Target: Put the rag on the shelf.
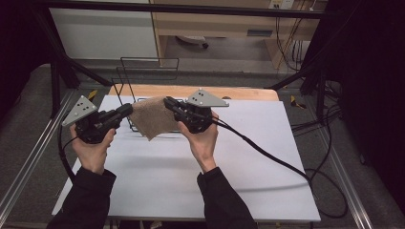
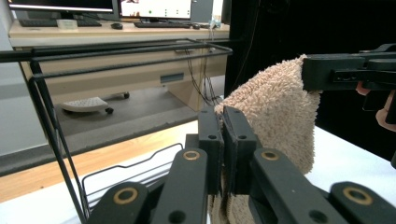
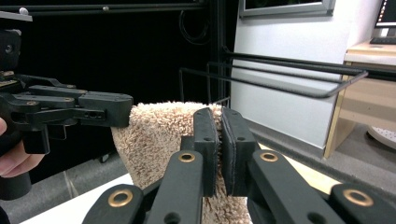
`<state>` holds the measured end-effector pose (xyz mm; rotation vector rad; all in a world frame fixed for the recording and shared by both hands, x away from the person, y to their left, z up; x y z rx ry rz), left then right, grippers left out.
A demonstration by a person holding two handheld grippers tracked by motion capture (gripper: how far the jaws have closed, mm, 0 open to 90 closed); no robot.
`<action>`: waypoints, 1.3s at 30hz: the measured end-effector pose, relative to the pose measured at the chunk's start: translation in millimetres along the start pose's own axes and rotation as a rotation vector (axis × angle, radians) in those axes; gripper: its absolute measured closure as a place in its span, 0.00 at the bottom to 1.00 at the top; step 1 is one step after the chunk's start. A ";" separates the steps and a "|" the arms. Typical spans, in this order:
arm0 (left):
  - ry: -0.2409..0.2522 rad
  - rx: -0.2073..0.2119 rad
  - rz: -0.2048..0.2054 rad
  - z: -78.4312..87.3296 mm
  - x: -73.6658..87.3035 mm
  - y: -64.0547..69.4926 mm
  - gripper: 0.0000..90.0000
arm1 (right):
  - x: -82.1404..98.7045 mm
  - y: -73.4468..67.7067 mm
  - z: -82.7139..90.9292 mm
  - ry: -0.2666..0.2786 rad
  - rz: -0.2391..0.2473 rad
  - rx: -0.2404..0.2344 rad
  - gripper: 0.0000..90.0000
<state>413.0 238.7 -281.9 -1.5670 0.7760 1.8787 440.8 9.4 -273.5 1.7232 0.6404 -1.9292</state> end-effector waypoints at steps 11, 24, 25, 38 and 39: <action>0.034 -0.012 -0.004 2.3 -12.8 -6.5 0.96 | -13.1 -1.9 -6.5 0.028 0.008 0.010 0.95; 0.074 -0.019 -0.002 1.5 -30.9 -16.4 0.96 | -28.7 0.0 -16.8 0.055 0.005 0.022 0.96; 0.076 -0.022 -0.004 1.7 -33.1 -17.3 0.96 | -30.5 0.0 -18.0 0.060 0.005 0.023 0.96; 0.111 -0.031 -0.006 3.2 -53.6 -28.1 0.96 | -47.1 -0.5 -30.2 0.092 0.004 0.038 0.96; 0.114 -0.031 -0.004 3.3 -54.6 -29.0 0.96 | -48.4 -0.3 -31.2 0.096 0.004 0.038 0.96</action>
Point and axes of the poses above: each handheld gripper's, and its own axes: z roughly backward along the jaws, x roughly out of its underside, y roughly to its right, the point moved 4 cm from there along -z, roughly forward along the jaws, and after that the axes turned 11 degrees about x, right-handed, at the moved point
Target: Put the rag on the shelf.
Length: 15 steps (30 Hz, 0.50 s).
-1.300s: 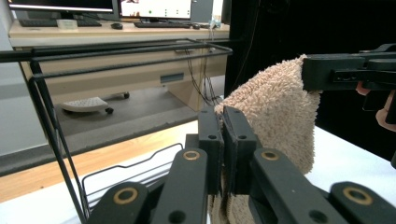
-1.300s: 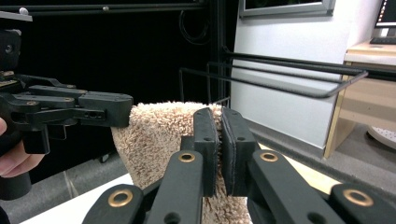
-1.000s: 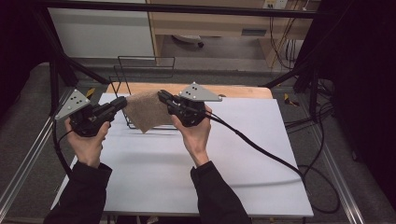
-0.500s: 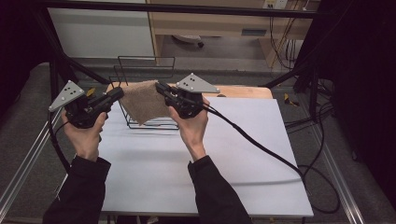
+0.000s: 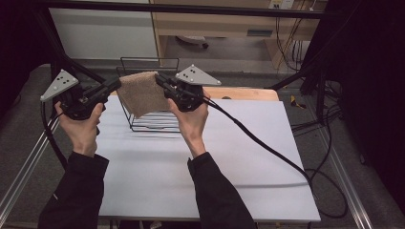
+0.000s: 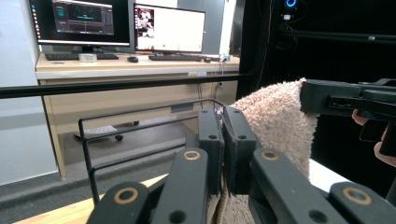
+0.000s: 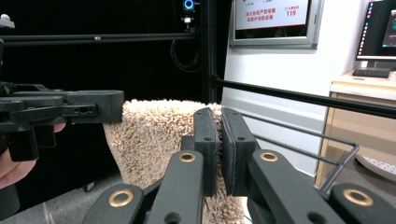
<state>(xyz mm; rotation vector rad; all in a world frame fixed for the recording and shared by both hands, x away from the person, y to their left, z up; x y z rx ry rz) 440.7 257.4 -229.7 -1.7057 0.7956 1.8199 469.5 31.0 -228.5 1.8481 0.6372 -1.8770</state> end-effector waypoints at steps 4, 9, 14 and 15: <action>0.011 -0.003 0.004 -0.7 -5.0 -3.7 0.96 | -4.5 -0.2 -4.1 0.007 -0.006 -0.002 0.96; 0.022 -0.003 0.001 -2.3 -11.4 -6.6 0.96 | -11.2 0.4 -6.8 0.013 -0.002 -0.001 0.96; 0.031 -0.007 -0.003 -4.3 -19.7 -9.0 0.96 | -19.7 0.5 -9.4 0.030 0.004 0.001 0.96; 0.033 -0.006 -0.007 -4.4 -21.8 -9.4 0.96 | -21.2 0.9 -9.9 0.030 0.008 0.003 0.96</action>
Point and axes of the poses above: each handheld gripper's, and its own axes: z roughly backward along the jaws, x roughly out of its underside, y roughly to its right, the point moved 4 cm from there along -z, roughly forward along the jaws, and after that the axes turned 11 degrees about x, right-handed, at the moved point
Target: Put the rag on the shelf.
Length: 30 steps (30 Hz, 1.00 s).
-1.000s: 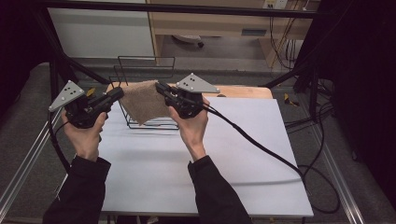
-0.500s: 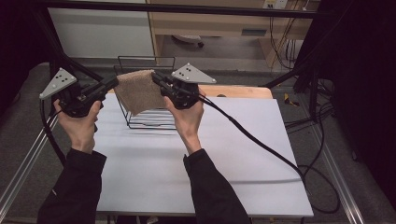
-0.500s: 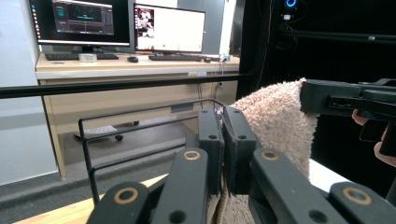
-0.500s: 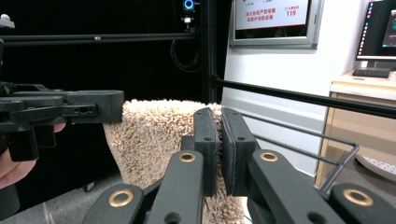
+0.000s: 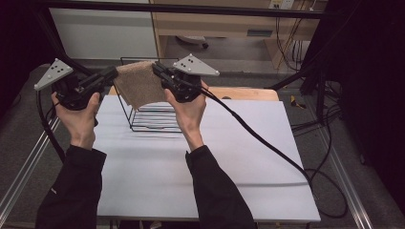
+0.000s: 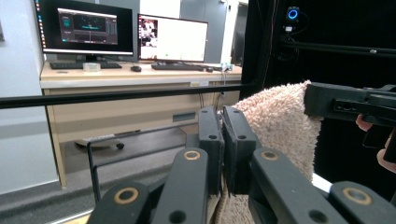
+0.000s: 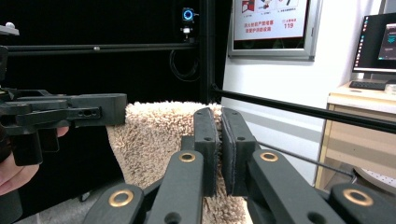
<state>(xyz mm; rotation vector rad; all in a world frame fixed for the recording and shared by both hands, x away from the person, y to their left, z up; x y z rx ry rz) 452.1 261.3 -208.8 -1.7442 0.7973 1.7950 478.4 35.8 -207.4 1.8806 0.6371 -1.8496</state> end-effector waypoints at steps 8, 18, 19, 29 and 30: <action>0.017 0.003 0.003 -4.3 -10.4 -3.8 0.96 | -11.0 2.8 -5.4 0.017 -0.001 0.012 0.96; 0.019 -0.005 -0.011 -10.0 -23.9 -10.4 0.96 | -21.2 5.4 -11.9 0.033 -0.003 0.015 0.96; 0.020 -0.005 -0.012 -10.2 -24.9 -11.3 0.96 | -22.8 5.4 -12.8 0.036 0.000 0.016 0.96; 0.028 -0.003 -0.010 -19.2 -33.0 -19.7 0.96 | -30.2 10.6 -22.2 0.039 -0.004 0.030 0.96; 0.028 -0.001 -0.008 -20.5 -33.4 -20.9 0.96 | -31.0 11.2 -23.2 0.040 -0.004 0.033 0.96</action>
Point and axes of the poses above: each handheld gripper's, and its own axes: z roughly backward along the jaws, x roughly out of its underside, y roughly to its right, the point moved 4 cm from there along -z, roughly forward along the jaws, and after that the axes turned 11 degrees about x, right-handed, at the moved point
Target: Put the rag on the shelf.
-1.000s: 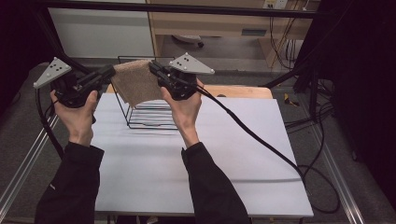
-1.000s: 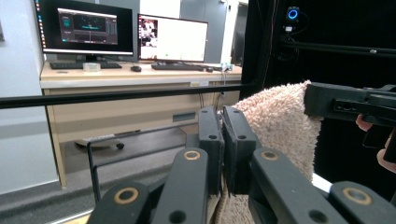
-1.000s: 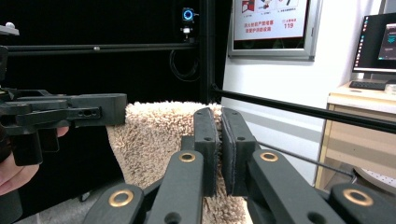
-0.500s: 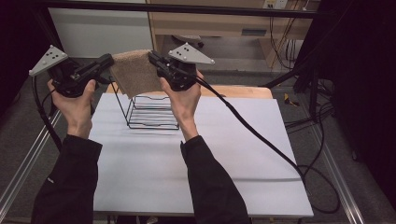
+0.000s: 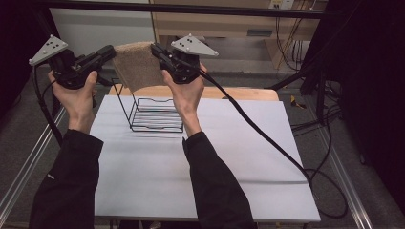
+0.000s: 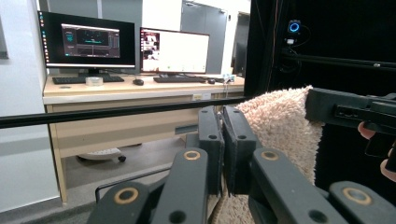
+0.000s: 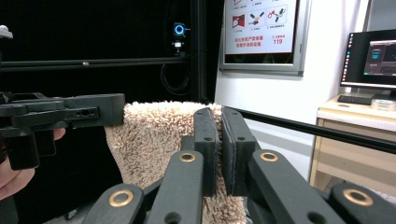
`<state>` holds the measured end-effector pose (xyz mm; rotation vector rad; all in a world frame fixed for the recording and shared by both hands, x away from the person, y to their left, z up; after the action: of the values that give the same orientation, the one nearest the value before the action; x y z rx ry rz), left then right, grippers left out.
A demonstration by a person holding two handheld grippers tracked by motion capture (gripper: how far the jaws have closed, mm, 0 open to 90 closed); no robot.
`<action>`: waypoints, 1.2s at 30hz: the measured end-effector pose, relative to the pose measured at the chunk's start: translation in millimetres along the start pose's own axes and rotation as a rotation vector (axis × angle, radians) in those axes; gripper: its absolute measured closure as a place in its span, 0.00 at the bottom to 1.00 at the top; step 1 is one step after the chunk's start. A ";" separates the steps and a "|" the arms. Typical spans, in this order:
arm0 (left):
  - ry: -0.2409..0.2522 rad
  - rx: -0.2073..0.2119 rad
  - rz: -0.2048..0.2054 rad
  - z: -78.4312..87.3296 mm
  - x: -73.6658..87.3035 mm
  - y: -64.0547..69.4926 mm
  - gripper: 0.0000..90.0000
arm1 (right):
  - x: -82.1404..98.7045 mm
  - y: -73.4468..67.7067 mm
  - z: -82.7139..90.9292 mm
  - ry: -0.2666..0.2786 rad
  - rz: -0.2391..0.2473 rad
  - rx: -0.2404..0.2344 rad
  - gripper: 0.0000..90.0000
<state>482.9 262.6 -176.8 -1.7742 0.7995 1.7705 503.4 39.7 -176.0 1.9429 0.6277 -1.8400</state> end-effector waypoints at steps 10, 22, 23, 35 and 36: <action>0.000 -0.003 0.000 -12.7 -7.0 -8.6 0.96 | -7.4 6.3 -7.5 0.003 0.007 0.016 0.96; -0.008 -0.012 -0.020 -30.0 -13.4 -19.6 0.96 | -7.7 15.6 -17.6 -0.003 -0.001 0.033 0.96; -0.010 -0.013 -0.023 -31.3 -14.0 -20.6 0.96 | -7.7 16.4 -18.5 -0.003 -0.007 0.035 0.96; -0.032 -0.024 -0.029 -44.6 -8.3 -33.9 0.96 | 0.9 23.4 -31.3 -0.027 -0.012 0.047 0.96; -0.034 -0.021 -0.028 -44.9 -6.7 -34.9 0.96 | 2.0 23.7 -32.1 -0.030 -0.015 0.047 0.96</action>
<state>539.4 255.3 -170.8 -1.7549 0.7418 1.7928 543.3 38.5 -176.6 1.9411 0.5961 -1.9062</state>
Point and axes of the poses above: each handheld gripper's, and its own axes: z roughly backward along the jaws, x roughly out of its underside, y roughly to its right, the point moved 4 cm from there along -z, roughly forward along the jaws, and after that the axes turned 11 degrees about x, right-handed, at the moved point
